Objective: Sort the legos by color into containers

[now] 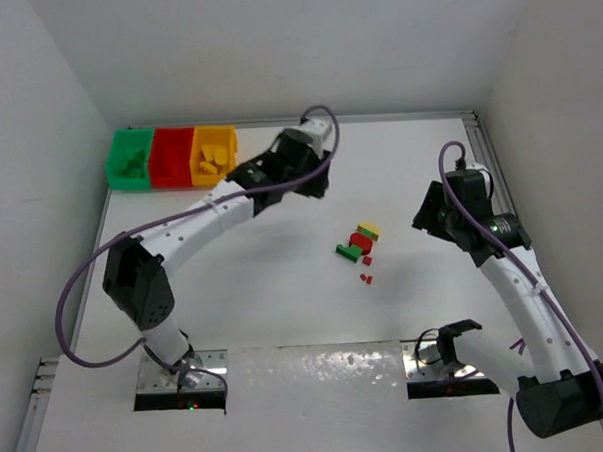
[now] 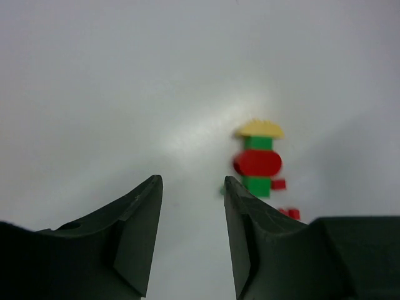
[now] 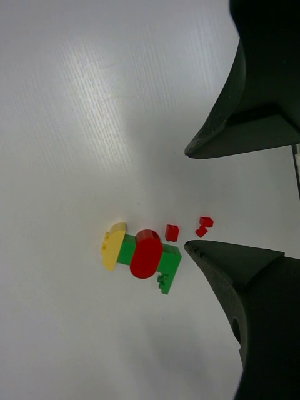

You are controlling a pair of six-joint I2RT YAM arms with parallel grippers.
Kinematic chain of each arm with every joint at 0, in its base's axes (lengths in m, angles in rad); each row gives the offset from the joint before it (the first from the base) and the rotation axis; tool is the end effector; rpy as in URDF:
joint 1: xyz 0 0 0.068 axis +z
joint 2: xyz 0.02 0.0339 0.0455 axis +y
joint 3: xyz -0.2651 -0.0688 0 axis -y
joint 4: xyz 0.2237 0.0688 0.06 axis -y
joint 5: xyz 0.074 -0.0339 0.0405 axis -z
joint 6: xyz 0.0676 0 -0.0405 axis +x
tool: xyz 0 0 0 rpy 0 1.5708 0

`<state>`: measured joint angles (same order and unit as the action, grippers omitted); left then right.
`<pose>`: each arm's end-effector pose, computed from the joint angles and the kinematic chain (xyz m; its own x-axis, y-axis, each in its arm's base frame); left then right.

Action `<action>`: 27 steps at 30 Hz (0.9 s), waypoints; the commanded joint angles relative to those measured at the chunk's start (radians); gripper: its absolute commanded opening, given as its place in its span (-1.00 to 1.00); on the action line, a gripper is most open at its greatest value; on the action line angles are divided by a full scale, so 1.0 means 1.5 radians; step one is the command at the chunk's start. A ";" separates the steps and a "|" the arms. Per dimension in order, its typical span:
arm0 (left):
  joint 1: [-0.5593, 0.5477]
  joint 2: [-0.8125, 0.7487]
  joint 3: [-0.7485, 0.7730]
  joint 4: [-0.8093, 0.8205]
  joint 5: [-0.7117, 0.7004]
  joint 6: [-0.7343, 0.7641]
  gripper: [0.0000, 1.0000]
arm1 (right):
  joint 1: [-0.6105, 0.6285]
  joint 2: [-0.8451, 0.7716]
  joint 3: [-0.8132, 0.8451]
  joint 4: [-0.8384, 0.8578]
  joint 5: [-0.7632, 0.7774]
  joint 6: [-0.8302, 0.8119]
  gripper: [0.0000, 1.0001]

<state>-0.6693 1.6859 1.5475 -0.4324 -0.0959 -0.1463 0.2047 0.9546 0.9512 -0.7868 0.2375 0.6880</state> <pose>0.3171 -0.2426 0.3291 -0.5000 0.2106 -0.8400 0.4867 0.8706 -0.0715 0.1883 0.0228 0.2898 -0.5599 0.5141 -0.6498 0.4143 0.8529 0.3177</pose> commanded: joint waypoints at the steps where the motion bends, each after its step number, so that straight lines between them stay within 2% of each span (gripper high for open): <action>1: -0.096 0.024 -0.047 -0.086 -0.017 -0.128 -0.16 | 0.000 -0.019 0.008 0.011 0.022 0.009 0.09; 4: -0.197 0.050 -0.052 -0.074 -0.053 -0.117 -0.16 | -0.001 -0.028 -0.002 0.008 0.026 0.011 0.09; 10: -0.286 0.109 -0.051 -0.031 -0.047 -0.143 -0.13 | 0.000 -0.033 0.000 -0.016 0.030 0.015 0.09; 14: -0.313 0.135 -0.064 0.027 -0.054 -0.161 -0.13 | 0.000 -0.037 -0.002 -0.020 0.033 0.020 0.09; 21: -0.367 0.169 -0.072 0.064 -0.069 -0.167 -0.13 | -0.001 -0.036 -0.008 -0.014 0.029 0.018 0.09; 27: -0.369 0.191 -0.073 0.071 -0.122 -0.163 -0.11 | 0.000 -0.039 -0.007 -0.013 0.025 0.015 0.09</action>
<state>-1.2259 1.9652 1.4372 -0.3771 -0.2195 -0.3870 0.2043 0.9077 0.9421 -0.8177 0.2623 0.7078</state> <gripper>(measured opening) 0.445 0.546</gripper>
